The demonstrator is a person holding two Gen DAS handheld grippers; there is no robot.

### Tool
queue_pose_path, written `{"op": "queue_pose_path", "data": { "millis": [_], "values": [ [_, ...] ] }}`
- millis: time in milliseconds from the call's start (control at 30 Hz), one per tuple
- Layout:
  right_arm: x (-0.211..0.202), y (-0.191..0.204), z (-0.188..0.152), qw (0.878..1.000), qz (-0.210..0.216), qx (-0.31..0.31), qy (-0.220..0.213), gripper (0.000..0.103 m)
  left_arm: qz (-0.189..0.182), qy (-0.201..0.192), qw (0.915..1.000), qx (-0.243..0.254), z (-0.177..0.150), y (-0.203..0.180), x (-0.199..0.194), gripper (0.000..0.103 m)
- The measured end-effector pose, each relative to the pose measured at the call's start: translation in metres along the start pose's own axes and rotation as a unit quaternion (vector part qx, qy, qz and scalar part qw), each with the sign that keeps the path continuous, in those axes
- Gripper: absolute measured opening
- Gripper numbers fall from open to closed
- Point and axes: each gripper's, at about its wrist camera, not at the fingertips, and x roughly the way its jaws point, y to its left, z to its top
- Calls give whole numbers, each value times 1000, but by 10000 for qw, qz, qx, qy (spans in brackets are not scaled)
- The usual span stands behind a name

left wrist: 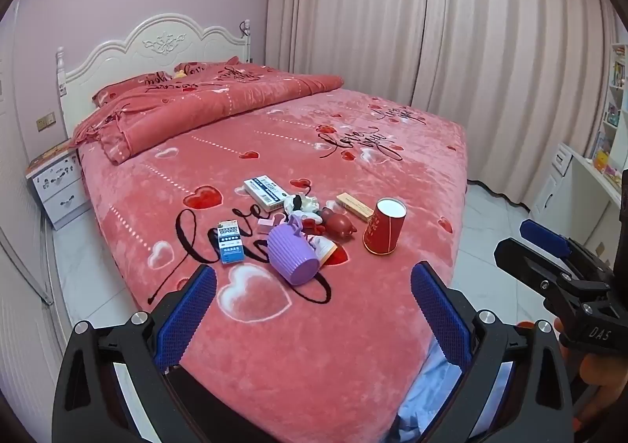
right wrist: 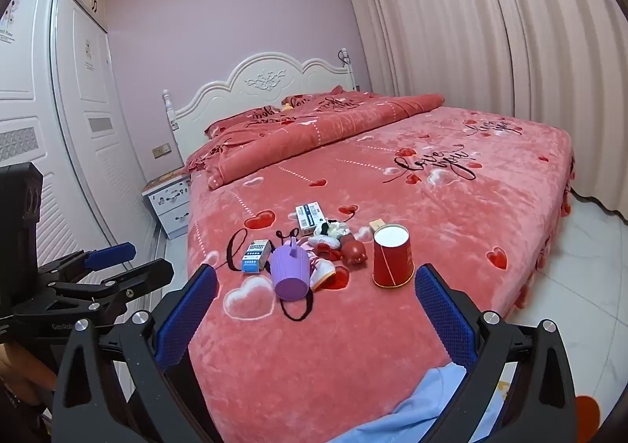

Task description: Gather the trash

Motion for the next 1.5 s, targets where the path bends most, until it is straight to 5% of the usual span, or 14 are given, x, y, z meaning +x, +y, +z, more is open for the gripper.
{"op": "queue_pose_path", "data": {
  "millis": [1500],
  "values": [
    [6,-3,-7,9999,69,62,88,98,14,218,9997,103,-9,0,9,98]
  ]
}}
